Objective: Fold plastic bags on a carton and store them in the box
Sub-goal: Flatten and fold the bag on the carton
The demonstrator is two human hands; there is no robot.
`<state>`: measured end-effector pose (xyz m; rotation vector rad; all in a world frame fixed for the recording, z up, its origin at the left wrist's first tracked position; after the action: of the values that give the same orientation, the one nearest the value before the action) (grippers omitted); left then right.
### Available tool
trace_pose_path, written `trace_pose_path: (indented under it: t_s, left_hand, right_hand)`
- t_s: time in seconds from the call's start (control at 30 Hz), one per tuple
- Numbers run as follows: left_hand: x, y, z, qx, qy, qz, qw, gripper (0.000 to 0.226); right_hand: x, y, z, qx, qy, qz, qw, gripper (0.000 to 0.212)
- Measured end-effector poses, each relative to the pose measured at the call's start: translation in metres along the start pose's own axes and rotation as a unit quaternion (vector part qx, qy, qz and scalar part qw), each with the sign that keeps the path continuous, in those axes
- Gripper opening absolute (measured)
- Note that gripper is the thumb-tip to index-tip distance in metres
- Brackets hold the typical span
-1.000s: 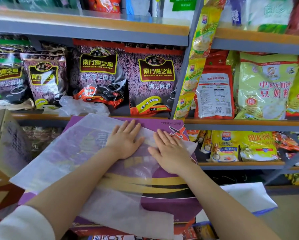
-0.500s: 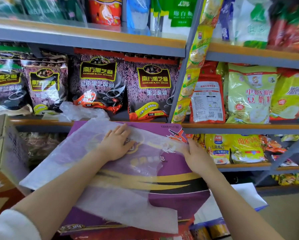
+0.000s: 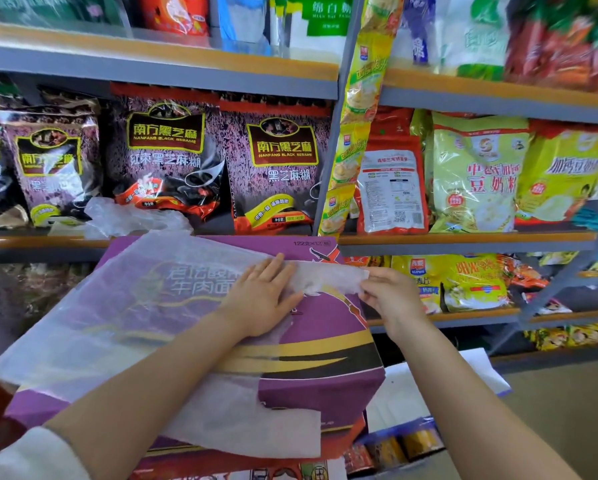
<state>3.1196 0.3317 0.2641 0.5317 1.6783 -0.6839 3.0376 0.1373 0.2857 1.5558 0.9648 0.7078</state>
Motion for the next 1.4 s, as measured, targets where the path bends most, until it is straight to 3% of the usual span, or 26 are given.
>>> trace_pose_path:
  t_s: [0.07,0.2,0.23,0.3,0.37,0.43,0.5,0.57,0.63,0.77,0.87,0.93,1.0,1.03,1.13,1.17,1.23,1.3,1.37,1.4]
  left_hand:
    - [0.000,0.000,0.000,-0.009,0.010,0.012,1.000,0.100]
    - [-0.001,-0.002,0.001,-0.012,0.027,0.017,0.999,0.096]
    - [-0.002,-0.002,0.001,-0.010,0.029,0.016,0.999,0.095]
    - [-0.002,-0.003,0.001,-0.009,0.035,0.016,0.999,0.092]
    - [-0.003,-0.002,0.001,-0.009,0.038,0.025,0.999,0.091]
    - [-0.002,-0.002,0.002,-0.015,0.034,0.035,0.999,0.090]
    - [-0.001,-0.003,0.002,-0.020,0.029,0.036,0.999,0.094]
    - [0.000,-0.002,0.001,-0.020,0.024,0.035,0.999,0.102]
    - [0.001,-0.001,0.000,-0.020,0.020,0.031,0.999,0.105]
    - [0.000,0.001,0.002,-0.003,0.029,0.026,0.999,0.103]
    - [-0.008,0.002,-0.003,0.050,0.041,-0.055,0.996,0.086]
    - [-0.016,0.001,-0.015,0.089,0.009,-0.146,0.985,0.070]
    - [-0.022,-0.002,-0.035,0.122,-0.053,-0.146,0.980,0.061]
    - [-0.023,-0.004,-0.049,0.140,-0.096,-0.122,0.978,0.056]
    - [-0.014,-0.011,-0.099,0.169,-0.239,-0.048,0.955,0.038]
    - [-0.007,-0.014,-0.114,0.159,-0.274,-0.029,0.948,0.033]
    - [0.014,-0.020,-0.143,0.099,-0.333,-0.039,0.937,0.026]
    - [0.041,-0.029,-0.167,-0.019,-0.399,-0.106,0.911,0.015]
    - [0.068,-0.040,-0.182,-0.178,-0.455,-0.225,0.843,0.013]
    - [0.078,-0.045,-0.186,-0.254,-0.476,-0.309,0.784,0.015]
  right_hand:
    - [-0.003,-0.005,0.001,0.009,-0.019,0.022,1.000,0.019]
    - [-0.007,-0.022,0.009,0.119,-0.015,0.139,0.983,0.016]
    - [-0.007,-0.025,0.011,0.125,-0.010,0.128,0.984,0.016]
    - [-0.004,-0.026,0.015,0.026,-0.024,-0.062,0.997,0.022]
    - [0.005,-0.013,0.007,-0.153,-0.059,-0.277,0.947,0.036]
    - [0.025,0.003,-0.006,-0.287,0.022,-0.377,0.880,0.042]
    - [0.042,0.009,-0.015,-0.319,0.138,-0.503,0.791,0.060]
    - [0.048,0.003,-0.018,-0.323,0.168,-0.608,0.705,0.071]
    - [0.040,-0.005,-0.017,-0.320,0.150,-0.646,0.677,0.075]
    - [0.016,-0.014,-0.017,-0.271,0.093,-0.667,0.687,0.077]
    - [0.015,0.000,-0.017,-0.307,0.006,-0.623,0.719,0.058]
    - [0.025,0.013,-0.012,-0.320,0.044,-0.538,0.779,0.044]
    - [0.040,0.025,0.003,-0.255,0.134,-0.462,0.839,0.029]
    - [0.049,0.029,0.011,-0.226,0.166,-0.455,0.845,0.021]
    - [0.072,0.027,0.033,-0.213,0.200,-0.535,0.793,0.005]
    - [0.079,0.025,0.036,-0.209,0.204,-0.563,0.773,0.009]
    - [0.086,0.023,0.041,-0.192,0.206,-0.581,0.763,0.032]
    - [0.089,0.028,0.041,-0.156,0.218,-0.570,0.776,0.046]
    - [0.087,0.032,0.042,-0.124,0.246,-0.568,0.775,0.032]
    - [0.086,0.033,0.044,-0.122,0.260,-0.572,0.768,0.032]
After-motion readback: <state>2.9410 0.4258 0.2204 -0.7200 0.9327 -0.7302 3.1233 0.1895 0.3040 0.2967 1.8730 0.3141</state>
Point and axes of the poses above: each hand's wrist, its own z-axis towards the middle knuckle, its own x-axis out of the palm, y = z × x, the point moved 1 cm from there along z, towards the middle knuckle, and after that the axes turned 9 degrees about y, right-handed, at the moved point
